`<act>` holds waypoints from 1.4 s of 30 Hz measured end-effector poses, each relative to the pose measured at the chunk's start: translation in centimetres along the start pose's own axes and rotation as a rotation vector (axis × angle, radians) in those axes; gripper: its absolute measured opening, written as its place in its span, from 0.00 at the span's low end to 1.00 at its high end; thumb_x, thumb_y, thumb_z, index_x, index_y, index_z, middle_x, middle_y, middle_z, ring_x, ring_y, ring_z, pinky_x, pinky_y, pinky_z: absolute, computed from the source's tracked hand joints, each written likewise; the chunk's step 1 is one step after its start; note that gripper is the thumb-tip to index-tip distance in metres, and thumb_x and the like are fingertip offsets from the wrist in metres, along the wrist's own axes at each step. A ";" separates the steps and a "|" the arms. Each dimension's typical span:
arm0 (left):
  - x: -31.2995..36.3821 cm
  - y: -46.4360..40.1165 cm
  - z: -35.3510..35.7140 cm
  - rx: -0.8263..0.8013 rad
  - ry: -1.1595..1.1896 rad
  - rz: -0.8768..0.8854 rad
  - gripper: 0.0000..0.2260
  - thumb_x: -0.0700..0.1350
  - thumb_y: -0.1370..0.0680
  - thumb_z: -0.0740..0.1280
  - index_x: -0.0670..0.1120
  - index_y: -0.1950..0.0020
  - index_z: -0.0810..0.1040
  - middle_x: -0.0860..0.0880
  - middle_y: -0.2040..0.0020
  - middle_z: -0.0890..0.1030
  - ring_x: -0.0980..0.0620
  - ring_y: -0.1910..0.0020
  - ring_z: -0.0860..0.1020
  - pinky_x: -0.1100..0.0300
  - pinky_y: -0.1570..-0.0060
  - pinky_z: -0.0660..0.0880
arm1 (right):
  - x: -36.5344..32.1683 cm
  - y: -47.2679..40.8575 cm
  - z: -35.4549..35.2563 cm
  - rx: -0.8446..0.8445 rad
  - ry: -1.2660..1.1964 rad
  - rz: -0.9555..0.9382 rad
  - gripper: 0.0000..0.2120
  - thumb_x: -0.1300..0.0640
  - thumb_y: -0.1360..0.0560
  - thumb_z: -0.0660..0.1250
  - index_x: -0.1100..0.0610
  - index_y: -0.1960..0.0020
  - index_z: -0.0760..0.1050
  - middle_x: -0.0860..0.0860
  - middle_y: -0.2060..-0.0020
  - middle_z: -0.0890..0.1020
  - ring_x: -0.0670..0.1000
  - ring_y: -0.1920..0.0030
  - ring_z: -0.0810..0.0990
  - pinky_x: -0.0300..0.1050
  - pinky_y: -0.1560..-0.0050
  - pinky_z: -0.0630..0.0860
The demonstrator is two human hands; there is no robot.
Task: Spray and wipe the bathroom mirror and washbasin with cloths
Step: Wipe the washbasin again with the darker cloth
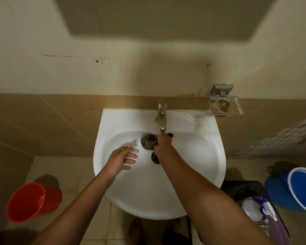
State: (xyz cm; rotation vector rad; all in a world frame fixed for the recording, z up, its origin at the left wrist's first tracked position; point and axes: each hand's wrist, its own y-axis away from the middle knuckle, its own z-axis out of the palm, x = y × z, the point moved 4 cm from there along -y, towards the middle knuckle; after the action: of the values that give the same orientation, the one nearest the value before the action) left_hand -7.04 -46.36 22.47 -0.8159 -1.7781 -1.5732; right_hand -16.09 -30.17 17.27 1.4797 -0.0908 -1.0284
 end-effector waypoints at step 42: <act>5.1 10.2 22.2 -0.561 -0.125 0.290 0.11 0.42 0.21 0.67 0.45 0.39 0.76 0.47 0.47 0.85 0.48 0.46 0.83 0.52 0.49 0.78 | -8.0 14.8 -28.8 -0.329 0.206 -0.514 0.16 0.62 0.24 0.70 0.58 0.37 0.77 0.53 0.45 0.85 0.52 0.44 0.84 0.45 0.50 0.81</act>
State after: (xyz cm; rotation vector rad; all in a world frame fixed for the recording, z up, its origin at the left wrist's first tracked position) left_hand -3.30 -23.03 30.57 -1.3901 -1.2225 -1.8686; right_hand 4.56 -6.73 28.93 1.3200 0.6077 -1.2190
